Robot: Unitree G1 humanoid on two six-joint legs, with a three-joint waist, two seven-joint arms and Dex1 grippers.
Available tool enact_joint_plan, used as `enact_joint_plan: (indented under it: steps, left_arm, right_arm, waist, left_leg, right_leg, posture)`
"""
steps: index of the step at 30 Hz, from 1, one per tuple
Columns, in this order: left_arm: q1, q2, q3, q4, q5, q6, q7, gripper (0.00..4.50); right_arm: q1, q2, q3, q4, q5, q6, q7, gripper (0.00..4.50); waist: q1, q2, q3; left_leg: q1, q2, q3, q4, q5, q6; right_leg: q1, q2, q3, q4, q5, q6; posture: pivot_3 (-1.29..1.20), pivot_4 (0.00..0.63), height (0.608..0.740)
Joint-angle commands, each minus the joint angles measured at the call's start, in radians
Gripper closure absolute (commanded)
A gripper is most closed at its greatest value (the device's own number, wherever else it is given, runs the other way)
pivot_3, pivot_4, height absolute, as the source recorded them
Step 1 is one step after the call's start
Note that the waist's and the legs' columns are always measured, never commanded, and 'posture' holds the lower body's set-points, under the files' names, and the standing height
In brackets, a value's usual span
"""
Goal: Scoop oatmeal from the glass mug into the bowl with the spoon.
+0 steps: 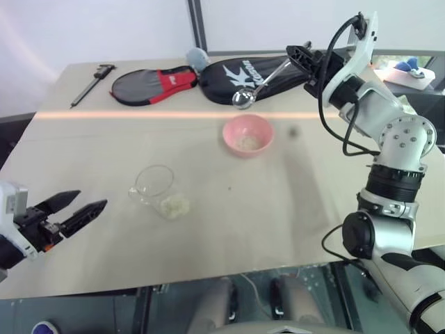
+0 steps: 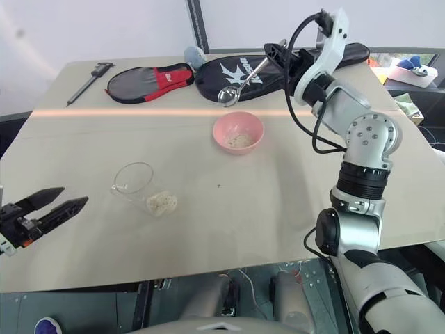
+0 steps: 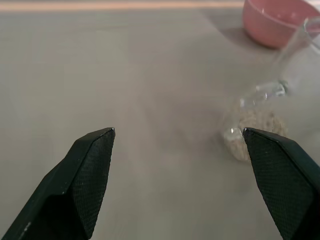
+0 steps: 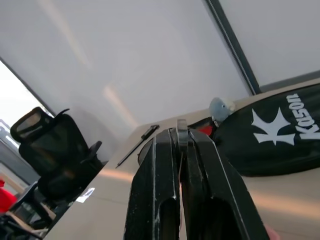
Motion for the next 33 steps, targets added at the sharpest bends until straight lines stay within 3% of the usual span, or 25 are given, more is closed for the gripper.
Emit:
enact_joint_plan:
  steps: [1,11,16,19,25,33]
  left_arm:
    - [0.008,-0.038,-0.032,-0.059,0.042,-0.098,0.021,0.27]
    - [-0.093,-0.221,-0.254,-0.004,0.153,-0.320,0.133,0.27]
    - [-0.147,-0.277,-0.297,0.045,0.187,-0.408,0.193,0.27]
    - [-0.163,-0.286,-0.318,0.058,0.199,-0.435,0.214,1.49]
    - [-0.185,-0.304,-0.351,0.056,0.197,-0.451,0.261,4.38]
    - [-0.268,-0.339,-0.385,0.023,0.188,-0.418,0.390,4.48]
  right_arm:
    - [-0.003,-0.019,-0.002,-0.052,0.028,-0.014,0.014,4.50]
    - [0.007,-0.038,0.005,-0.082,0.047,-0.025,0.024,4.50]
    - [0.014,-0.049,0.009,-0.093,0.051,-0.025,0.025,4.50]
    - [0.015,-0.056,0.013,-0.091,0.048,-0.030,0.030,4.50]
    - [0.016,-0.063,0.019,-0.088,0.046,-0.035,0.036,4.50]
    - [0.017,-0.066,0.028,-0.093,0.048,-0.036,0.037,4.50]
  waist:
    - [0.000,0.000,0.000]
    - [-0.002,0.000,-0.001]
    - [-0.002,0.000,-0.001]
    - [-0.003,0.000,-0.001]
    - [-0.003,0.000,-0.001]
    - [0.000,0.000,-0.001]
  left_leg:
    - [0.000,0.000,0.000,0.000,0.000,0.000]
    - [0.000,0.000,0.000,0.000,0.000,0.000]
    - [0.000,0.000,0.000,0.000,0.000,0.000]
    - [0.000,0.000,0.001,0.000,0.000,0.000]
    - [0.000,0.000,0.000,0.000,0.000,0.000]
    - [0.000,0.000,0.000,0.000,0.000,0.000]
  right_leg:
    - [0.000,0.000,0.000,0.000,0.000,0.000]
    - [0.000,0.000,0.000,0.000,0.000,0.000]
    - [0.000,0.000,0.000,0.000,0.000,0.000]
    - [0.000,0.000,0.000,0.000,0.000,0.000]
    - [0.000,0.000,0.000,0.000,0.000,0.000]
    - [0.000,0.000,0.000,0.000,0.000,0.000]
  posture:
    - [0.00,0.150,0.740]
    - [0.00,0.150,0.740]
    - [0.00,0.150,0.740]
    - [0.00,0.150,0.740]
    - [0.00,0.150,0.740]
    - [0.00,0.150,0.740]
